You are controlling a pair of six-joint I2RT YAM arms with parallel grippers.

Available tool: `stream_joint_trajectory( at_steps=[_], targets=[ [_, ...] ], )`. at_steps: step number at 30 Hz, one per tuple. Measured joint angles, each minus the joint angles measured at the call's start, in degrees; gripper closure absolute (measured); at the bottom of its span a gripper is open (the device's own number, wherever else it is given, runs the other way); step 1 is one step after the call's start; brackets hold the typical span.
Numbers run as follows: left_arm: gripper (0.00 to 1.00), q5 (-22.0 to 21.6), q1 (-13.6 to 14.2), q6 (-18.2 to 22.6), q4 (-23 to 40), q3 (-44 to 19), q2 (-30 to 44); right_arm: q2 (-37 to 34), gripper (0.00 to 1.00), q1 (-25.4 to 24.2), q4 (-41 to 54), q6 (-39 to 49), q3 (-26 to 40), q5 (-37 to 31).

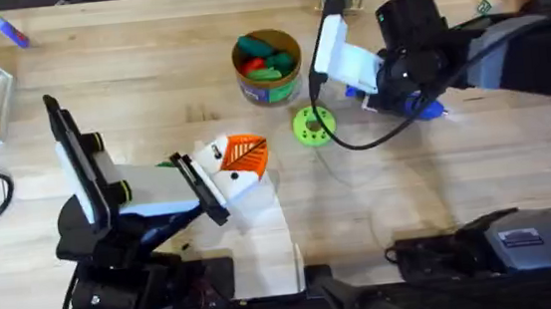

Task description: Pick up the gripper from the table and insert it into the empty holder that is missing its gripper. Then pick up a screw, insert it into the mounting hole, and use the screwdriver to tighten it. Finally, clean up the table by picking up the vegetable and placing it into the bucket.

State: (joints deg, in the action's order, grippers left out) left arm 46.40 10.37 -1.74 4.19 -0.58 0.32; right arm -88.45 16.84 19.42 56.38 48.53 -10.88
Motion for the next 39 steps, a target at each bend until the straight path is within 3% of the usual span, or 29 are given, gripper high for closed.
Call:
stream_joint_trajectory(
  at_steps=[4, 5, 7, 10, 11, 13, 15, 20, 23, 28, 33, 36, 39],
  targets=[
    [0.991, -1.1, 0.0, 0.0, -0.1, 0.0, 0.0, -1.6, 0.97, 0.9, 2.8, 0.9, 0.6, -1.5],
    [0.991, -1.2, 0.0, 0.0, -0.1, 0.0, 0.0, -1.7, 0.89, 1.2, 3.2, 0.8, 0.6, -1.8],
    [0.981, -1.3, 0.0, 0.0, -0.1, 0.0, 0.0, -1.6, 0.585, 1.5, 3.5, 0.4, 1.3, -2.2],
    [0.56, -1.6, 0.0, 0.2, -0.1, 0.0, 0.0, -1.6, 0.156, 2.0, 3.4, -2.3, 2.1, -2.7],
    [0.406, -1.6, 0.0, 0.2, -0.1, 0.0, 0.0, -1.5, 0.099, 2.0, 3.8, -3.4, 2.5, -2.8],
    [0.101, -1.7, 0.0, 0.2, -0.1, 0.0, 0.0, -1.5, 0.076, 2.1, 5.7, -6.4, 3.1, -2.8],
    [0.02, -1.8, 0.0, 0.1, -0.2, 0.0, 0.0, -1.5, 0.074, 2.2, 7.8, -9.6, 3.7, -2.8],
    [0.016, -5.0, 0.0, 0.1, -1.9, 0.1, 0.0, -1.5, 0.074, 2.3, 11.5, -14.6, 6.2, -1.9],
    [0.015, -10.1, 0.0, -1.8, 1.0, -1.4, 0.0, -1.3, 0.073, 2.3, 11.9, -16.5, 8.7, -1.6],
    [0.015, -24.6, 0.0, -4.8, 18.6, -15.1, 3.0, 0.8, 0.073, 2.3, 12.1, -20.7, 13.9, -0.9],
    [0.016, -39.5, 0.0, -8.6, 36.5, -31.4, 14.3, 2.0, 0.073, 2.3, 12.1, -24.1, 18.8, -0.5],
    [0.016, -44.0, 0.0, -10.1, 40.8, -37.6, 23.8, 2.1, 0.073, 2.3, 12.2, -25.2, 20.5, -0.2],
    [0.015, -44.5, 0.0, -10.8, 41.0, -41.1, 31.9, 2.4, 0.073, 2.4, 12.3, -26.8, 21.2, -0.2]
  ],
)
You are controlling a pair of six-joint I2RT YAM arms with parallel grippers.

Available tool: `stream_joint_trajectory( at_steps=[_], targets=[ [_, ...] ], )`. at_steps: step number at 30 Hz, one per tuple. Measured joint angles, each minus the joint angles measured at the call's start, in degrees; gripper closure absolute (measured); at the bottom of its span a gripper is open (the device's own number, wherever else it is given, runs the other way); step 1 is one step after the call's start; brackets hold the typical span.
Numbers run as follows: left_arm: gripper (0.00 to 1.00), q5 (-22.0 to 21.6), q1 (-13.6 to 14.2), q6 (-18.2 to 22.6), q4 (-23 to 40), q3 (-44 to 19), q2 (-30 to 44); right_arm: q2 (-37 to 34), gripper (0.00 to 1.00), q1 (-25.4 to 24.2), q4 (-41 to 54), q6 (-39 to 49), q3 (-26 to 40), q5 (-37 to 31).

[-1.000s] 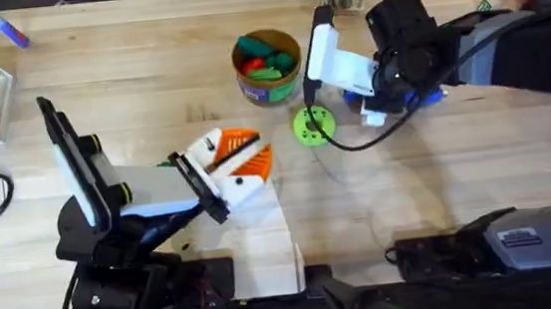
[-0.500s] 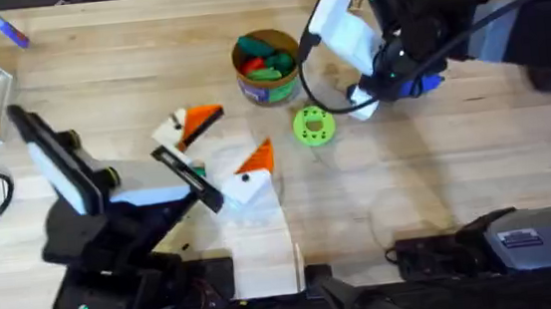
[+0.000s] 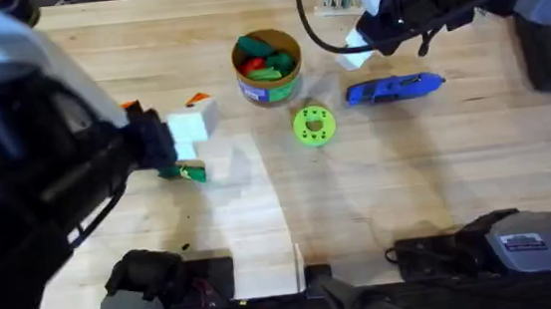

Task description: Pick up the gripper from the table and insert it into the empty holder that is missing its gripper. Then pick up a screw, insert it into the mounting hole, and use the screwdriver to tighten it. Finally, clean up the table by picking up the vegetable and placing it into the bucket.

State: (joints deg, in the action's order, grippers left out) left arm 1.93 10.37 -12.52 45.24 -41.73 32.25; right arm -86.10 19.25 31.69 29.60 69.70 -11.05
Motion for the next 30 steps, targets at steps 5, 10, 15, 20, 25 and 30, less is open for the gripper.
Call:
stream_joint_trajectory(
  at_steps=[5, 10, 15, 20, 25, 30],
  targets=[
    [0.015, 3.1, 0.0, -1.0, 3.5, -1.3, 9.3, 2.5, 0.073, 0.0, 0.1, -1.7, 0.0, 1.8],
    [0.016, -1.9, -0.5, -15.3, 10.4, -1.3, 16.0, 6.1, 0.073, 0.0, 0.0, -2.4, 0.1, 3.5],
    [0.015, -5.6, -1.0, -37.2, 14.8, -1.3, 25.0, 7.5, 0.073, 0.0, -1.0, -2.4, 0.5, 4.0],
    [0.016, -7.6, -1.0, -53.6, 14.4, -1.3, 33.1, 7.5, 0.074, 0.0, -1.2, -2.4, 0.5, 4.5],
    [0.167, -12.1, -1.0, -62.5, 10.4, -1.3, 39.6, 7.5, 0.074, 0.0, -1.2, -2.4, 0.5, 4.7],
    [0.367, -12.7, -1.0, -65.5, 8.5, -1.3, 46.5, 7.5, 0.074, 0.0, -1.2, -2.4, 0.5, 4.7]
  ],
)
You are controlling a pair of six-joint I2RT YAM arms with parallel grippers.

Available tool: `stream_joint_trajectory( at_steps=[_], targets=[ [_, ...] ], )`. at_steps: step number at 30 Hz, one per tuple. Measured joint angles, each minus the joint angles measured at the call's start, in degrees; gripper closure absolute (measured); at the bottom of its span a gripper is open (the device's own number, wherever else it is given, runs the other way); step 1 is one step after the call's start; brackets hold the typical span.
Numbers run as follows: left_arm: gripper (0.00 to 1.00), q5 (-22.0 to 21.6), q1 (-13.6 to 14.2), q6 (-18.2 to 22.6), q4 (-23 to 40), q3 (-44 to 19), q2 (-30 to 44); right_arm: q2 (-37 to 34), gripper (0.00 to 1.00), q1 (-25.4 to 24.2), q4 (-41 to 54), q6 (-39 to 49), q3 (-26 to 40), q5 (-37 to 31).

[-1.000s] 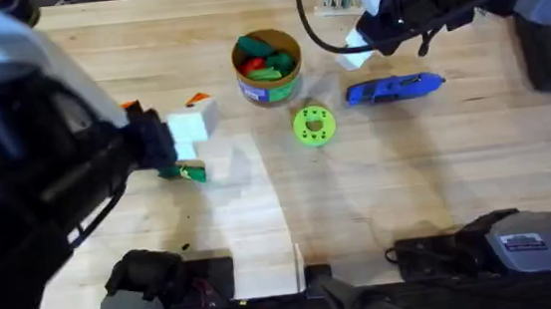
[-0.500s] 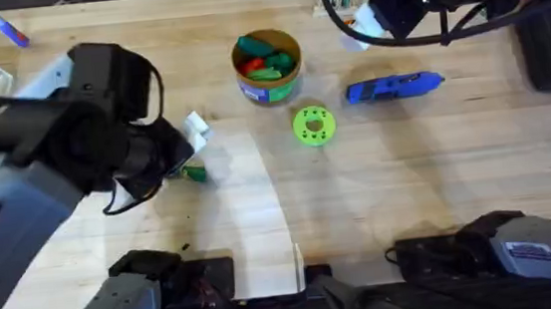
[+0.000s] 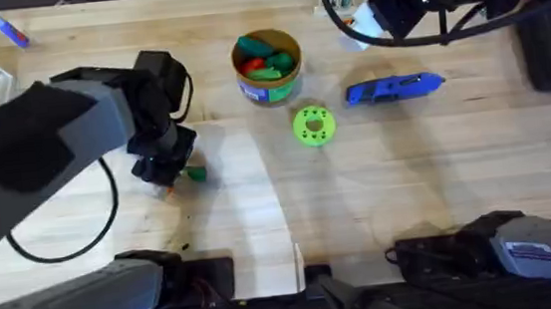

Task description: Pick up the gripper from the table and insert it into the empty holder that is missing its gripper. Then pick up a screw, insert it into the mounting hole, and use the screwdriver to tighten it. Finally, clean up the table by picking up the vegetable and placing it into the bucket.

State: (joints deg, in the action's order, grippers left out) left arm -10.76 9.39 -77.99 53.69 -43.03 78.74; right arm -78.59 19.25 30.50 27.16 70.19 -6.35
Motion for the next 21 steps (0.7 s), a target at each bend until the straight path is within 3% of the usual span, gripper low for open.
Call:
stream_joint_trajectory(
  at_steps=[4, 11, 12, 15, 18, 21],
  targets=[
    [0.951, -0.1, 0.0, -0.7, -1.2, -1.5, 3.0, 0.0, 0.073, 0.0, 0.0, 0.0, 0.0, 0.0],
    [0.983, 0.9, 0.1, 2.7, 2.7, -3.9, 2.0, 0.0, 0.073, 0.0, 0.0, 0.0, 0.0, 0.0],
    [0.984, 0.9, 0.5, 5.8, 0.1, -8.5, -0.2, 0.0, 0.073, 0.0, 0.0, 0.0, 0.0, 0.0],
    [0.984, 1.8, 1.6, 11.7, -8.6, -13.2, -1.7, 0.0, 0.071, 0.0, 0.0, 0.0, 0.0, 0.0],
    [0.984, 5.0, 3.1, 20.6, -21.1, -14.8, -2.0, 0.0, 0.072, 0.0, 0.0, -0.2, 0.0, 0.0],
    [0.984, 8.3, 4.9, 27.5, -28.8, -14.9, -1.7, 0.0, 0.071, 0.0, 0.0, -0.2, 0.0, 0.0]
  ],
)
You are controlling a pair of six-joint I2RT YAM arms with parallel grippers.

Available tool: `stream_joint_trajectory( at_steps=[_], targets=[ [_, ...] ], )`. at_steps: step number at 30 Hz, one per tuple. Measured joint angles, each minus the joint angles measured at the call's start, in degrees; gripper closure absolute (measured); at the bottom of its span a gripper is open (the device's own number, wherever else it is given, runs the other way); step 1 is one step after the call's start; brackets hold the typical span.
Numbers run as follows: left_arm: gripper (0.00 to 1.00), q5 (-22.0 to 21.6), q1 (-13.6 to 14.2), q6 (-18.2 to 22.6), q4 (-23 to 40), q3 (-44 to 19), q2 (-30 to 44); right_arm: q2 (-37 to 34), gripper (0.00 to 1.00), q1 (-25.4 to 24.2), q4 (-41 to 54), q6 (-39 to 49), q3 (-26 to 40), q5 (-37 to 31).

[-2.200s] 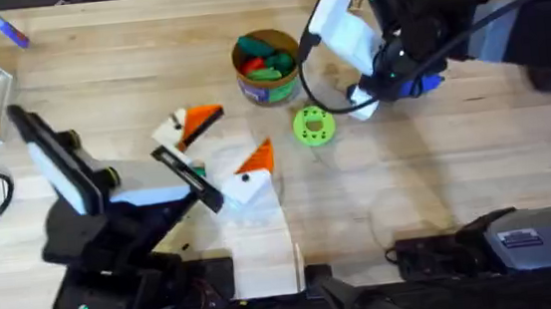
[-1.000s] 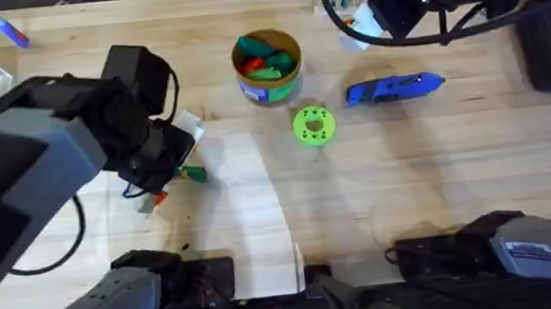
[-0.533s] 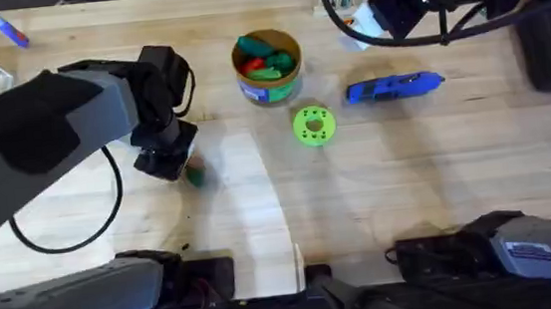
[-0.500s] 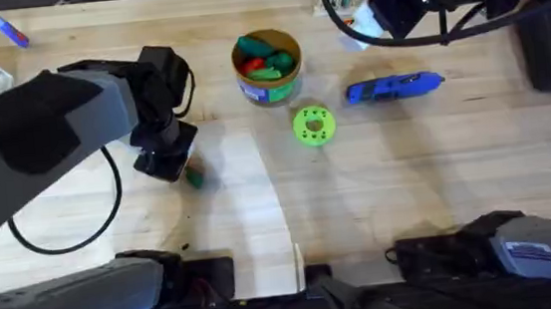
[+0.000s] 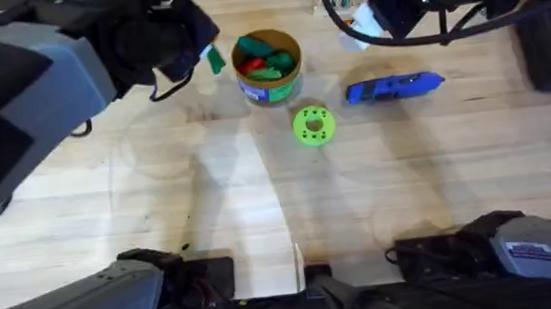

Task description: Pick up the gripper from the table and insert it into the empty holder that is missing its gripper. Then pick up a screw, insert it into the mounting hole, and use the screwdriver to tighten it. Finally, clean up the table by picking up the vegetable and placing it into the bucket.

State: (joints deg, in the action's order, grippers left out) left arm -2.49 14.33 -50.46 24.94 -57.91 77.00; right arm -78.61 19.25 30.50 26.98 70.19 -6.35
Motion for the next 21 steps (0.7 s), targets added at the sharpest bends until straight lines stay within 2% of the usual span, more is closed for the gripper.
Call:
stream_joint_trajectory(
  at_steps=[3, 8, 10, 14, 15, 16, 21],
  targets=[
    [0.984, 1.9, 1.6, 3.8, -4.7, 0.0, 1.3, 0.0, 0.072, 0.0, 0.1, 0.0, 0.0, 0.0],
    [0.977, 5.1, 2.7, 6.3, -8.6, 0.0, 5.0, 0.0, 0.072, 0.0, 0.4, 0.0, 0.0, 0.0],
    [0.787, 6.7, 3.1, 6.7, -9.5, 0.0, 6.7, 0.0, 0.071, 0.0, 0.4, 0.0, 0.0, 0.0],
    [0.226, 8.7, 3.8, 5.1, -9.7, 0.0, 9.2, 0.0, 0.072, 0.0, 0.4, 0.0, 0.0, 0.0],
    [0.119, 9.0, 3.8, 4.7, -10.1, 0.0, 9.5, 0.0, 0.072, 0.0, 0.4, 0.0, 0.0, 0.0],
    [0.081, 9.4, 3.8, 4.5, -10.6, -0.1, 9.5, 0.0, 0.073, 0.0, 0.4, 0.0, 0.0, 0.0],
    [0.065, 10.9, 3.8, 5.4, -11.6, -0.2, 9.5, 0.0, 0.073, 0.0, 0.4, -1.3, 0.0, 0.0]
  ],
)
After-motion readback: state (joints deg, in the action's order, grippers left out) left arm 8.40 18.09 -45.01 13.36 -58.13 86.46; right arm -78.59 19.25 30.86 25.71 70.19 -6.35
